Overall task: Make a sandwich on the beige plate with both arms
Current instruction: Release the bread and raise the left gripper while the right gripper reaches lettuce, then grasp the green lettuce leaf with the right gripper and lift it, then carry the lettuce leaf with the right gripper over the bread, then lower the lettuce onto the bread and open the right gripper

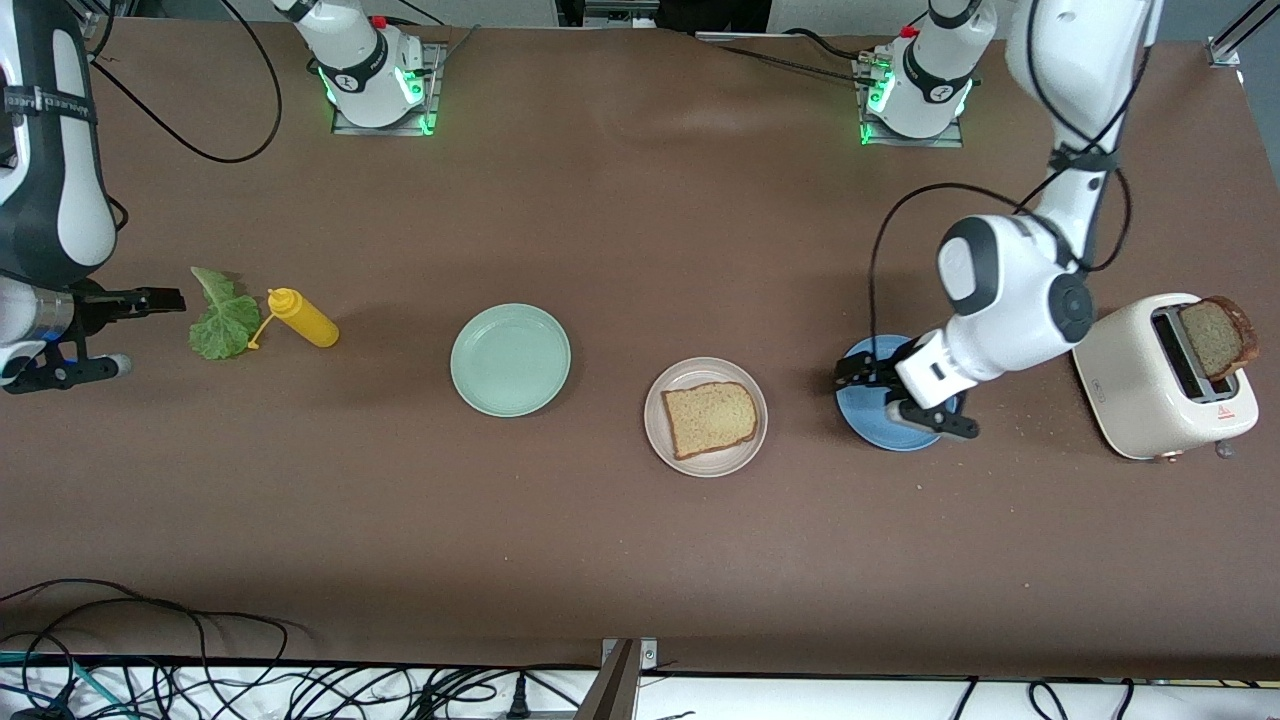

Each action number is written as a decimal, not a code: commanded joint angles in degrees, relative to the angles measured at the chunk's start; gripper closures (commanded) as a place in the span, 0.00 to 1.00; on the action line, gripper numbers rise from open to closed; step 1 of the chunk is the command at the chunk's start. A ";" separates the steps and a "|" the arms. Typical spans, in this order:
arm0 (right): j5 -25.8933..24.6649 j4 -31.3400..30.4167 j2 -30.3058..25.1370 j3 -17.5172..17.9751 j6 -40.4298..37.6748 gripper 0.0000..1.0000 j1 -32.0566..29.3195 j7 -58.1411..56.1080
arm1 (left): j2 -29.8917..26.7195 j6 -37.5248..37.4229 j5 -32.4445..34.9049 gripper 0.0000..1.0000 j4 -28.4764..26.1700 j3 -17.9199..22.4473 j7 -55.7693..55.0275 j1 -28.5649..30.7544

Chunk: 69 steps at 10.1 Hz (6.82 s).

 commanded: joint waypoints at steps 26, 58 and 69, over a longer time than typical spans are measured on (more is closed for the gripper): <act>3.46 -9.01 -0.86 -3.13 12.04 1.00 -2.48 -24.42 | -21.99 -44.76 31.81 0.00 22.37 4.86 11.91 8.41; -33.09 27.80 38.78 22.72 54.84 1.00 40.85 22.34 | -16.36 -45.11 28.64 0.00 29.40 2.84 12.35 10.53; -30.55 29.47 40.37 20.70 57.22 0.24 41.03 22.25 | -16.36 -45.11 28.64 0.00 29.40 2.84 12.35 10.53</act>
